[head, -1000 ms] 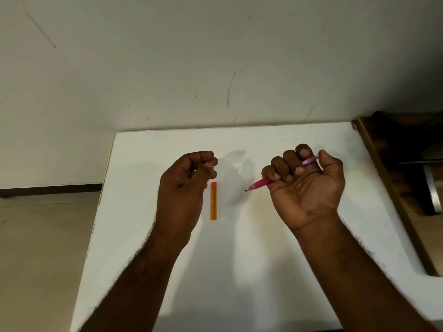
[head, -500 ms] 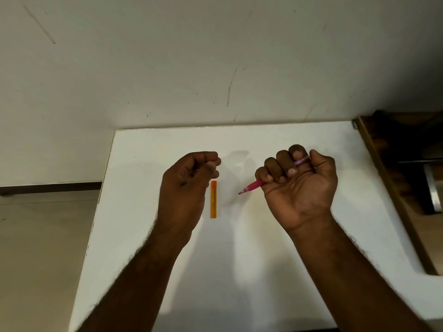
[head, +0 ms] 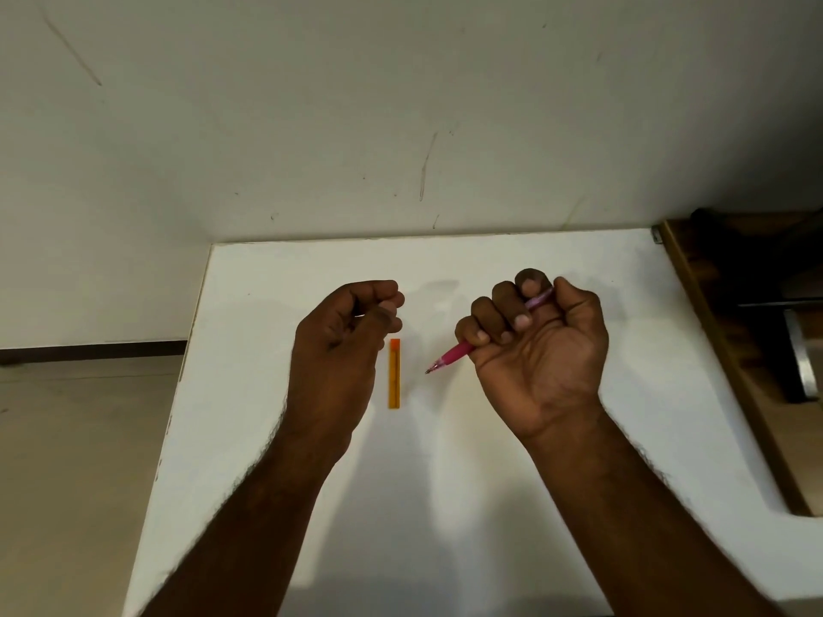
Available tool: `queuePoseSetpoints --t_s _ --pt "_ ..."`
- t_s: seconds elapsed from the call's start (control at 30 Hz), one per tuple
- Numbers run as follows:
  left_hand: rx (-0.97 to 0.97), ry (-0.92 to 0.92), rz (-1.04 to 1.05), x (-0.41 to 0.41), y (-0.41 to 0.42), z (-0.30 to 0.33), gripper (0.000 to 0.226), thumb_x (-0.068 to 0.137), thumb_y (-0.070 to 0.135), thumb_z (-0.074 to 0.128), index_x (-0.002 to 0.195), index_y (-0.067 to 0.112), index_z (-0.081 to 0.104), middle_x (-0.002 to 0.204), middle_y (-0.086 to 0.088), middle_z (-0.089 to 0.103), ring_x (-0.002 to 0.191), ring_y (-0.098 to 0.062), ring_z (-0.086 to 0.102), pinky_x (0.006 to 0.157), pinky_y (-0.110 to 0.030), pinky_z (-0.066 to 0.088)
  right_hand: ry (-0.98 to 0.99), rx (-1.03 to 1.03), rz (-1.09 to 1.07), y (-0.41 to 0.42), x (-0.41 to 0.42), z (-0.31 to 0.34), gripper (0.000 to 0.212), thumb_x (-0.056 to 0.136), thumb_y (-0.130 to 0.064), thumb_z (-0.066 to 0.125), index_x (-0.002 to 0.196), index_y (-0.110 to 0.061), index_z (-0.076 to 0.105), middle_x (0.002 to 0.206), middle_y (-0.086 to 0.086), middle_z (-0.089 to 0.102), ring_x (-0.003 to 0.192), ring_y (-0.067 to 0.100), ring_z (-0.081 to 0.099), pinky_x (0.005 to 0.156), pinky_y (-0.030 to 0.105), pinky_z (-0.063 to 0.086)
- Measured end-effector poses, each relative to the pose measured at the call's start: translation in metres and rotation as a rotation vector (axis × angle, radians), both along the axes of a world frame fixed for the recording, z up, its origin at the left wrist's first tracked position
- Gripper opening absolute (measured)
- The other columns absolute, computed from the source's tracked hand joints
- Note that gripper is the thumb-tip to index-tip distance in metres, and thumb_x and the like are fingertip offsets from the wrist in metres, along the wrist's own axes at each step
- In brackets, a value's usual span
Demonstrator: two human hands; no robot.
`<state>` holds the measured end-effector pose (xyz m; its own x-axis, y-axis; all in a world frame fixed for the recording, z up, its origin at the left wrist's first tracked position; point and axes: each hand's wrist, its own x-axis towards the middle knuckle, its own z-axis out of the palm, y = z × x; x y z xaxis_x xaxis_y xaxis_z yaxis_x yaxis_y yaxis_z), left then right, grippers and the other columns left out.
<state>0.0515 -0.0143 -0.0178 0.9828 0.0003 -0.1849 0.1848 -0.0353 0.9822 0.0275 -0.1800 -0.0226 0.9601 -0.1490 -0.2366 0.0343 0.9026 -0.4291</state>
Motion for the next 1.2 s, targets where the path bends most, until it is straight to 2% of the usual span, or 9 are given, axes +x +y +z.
queuePoseSetpoints --t_s 0.17,0.23,0.47,0.8,0.97,1.1,1.2 --pt "-0.014 -0.005 0.011 0.0006 0.0003 0.0011 0.022 0.096 0.008 0.06 0.104 0.023 0.073 0.106 0.002 0.078 0.094 -0.025 0.073 0.082 -0.032 0.057 -0.007 -0.011 0.015 0.0017 0.001 0.0019 0.032 0.091 -0.036 0.037 0.072 -0.014 0.051 0.057 -0.001 0.036 0.056 0.016 0.022 0.056 0.03 0.032" --pt "-0.019 -0.006 0.015 0.0005 0.0007 0.0013 0.022 0.095 0.008 0.06 0.104 0.024 0.073 0.105 0.003 0.078 0.095 -0.026 0.072 0.083 -0.034 0.057 -0.004 -0.002 0.014 0.0009 0.002 0.0017 0.036 0.094 -0.036 0.034 0.072 -0.014 0.052 0.058 -0.002 0.036 0.057 0.016 0.02 0.056 0.03 0.031" --pt "-0.029 -0.014 0.018 0.0011 0.0022 0.0011 0.023 0.096 0.008 0.06 0.104 0.026 0.072 0.102 0.002 0.078 0.101 -0.029 0.07 0.088 -0.044 0.056 -0.01 -0.013 0.004 -0.0021 0.0024 0.0019 0.03 0.09 -0.037 0.039 0.073 -0.015 0.051 0.059 -0.001 0.036 0.055 0.015 0.024 0.057 0.031 0.031" --pt "-0.039 -0.019 0.017 0.0008 0.0017 0.0011 0.022 0.096 0.008 0.059 0.109 0.021 0.071 0.11 -0.002 0.076 0.097 -0.028 0.071 0.084 -0.04 0.055 0.009 -0.018 0.009 -0.002 0.0024 -0.0003 0.036 0.098 -0.034 0.029 0.074 -0.016 0.05 0.059 -0.003 0.035 0.059 0.017 0.018 0.057 0.031 0.03" --pt "-0.039 -0.005 0.015 0.0007 0.0019 0.0012 0.021 0.096 0.009 0.061 0.11 0.021 0.071 0.114 0.0 0.075 0.094 -0.021 0.071 0.084 -0.038 0.055 0.012 -0.04 0.009 -0.0032 0.0025 -0.0016 0.029 0.092 -0.034 0.037 0.073 -0.016 0.05 0.059 -0.003 0.035 0.059 0.017 0.019 0.057 0.031 0.031" --pt "-0.032 0.001 0.024 0.0005 0.0022 0.0016 0.021 0.096 0.01 0.061 0.109 0.022 0.071 0.113 0.001 0.075 0.097 -0.026 0.071 0.084 -0.038 0.055 0.013 -0.045 0.007 -0.0037 0.0021 -0.0033 0.032 0.095 -0.036 0.036 0.074 -0.016 0.05 0.059 -0.002 0.036 0.056 0.016 0.023 0.057 0.031 0.031" --pt "-0.03 0.002 0.026 0.0005 0.0018 0.002 0.021 0.096 0.01 0.061 0.108 0.023 0.071 0.113 0.001 0.075 0.097 -0.027 0.071 0.084 -0.038 0.055 0.013 -0.071 0.009 -0.0043 0.0017 -0.0033 0.027 0.09 -0.034 0.039 0.072 -0.016 0.048 0.058 -0.002 0.035 0.055 0.016 0.024 0.057 0.031 0.03"
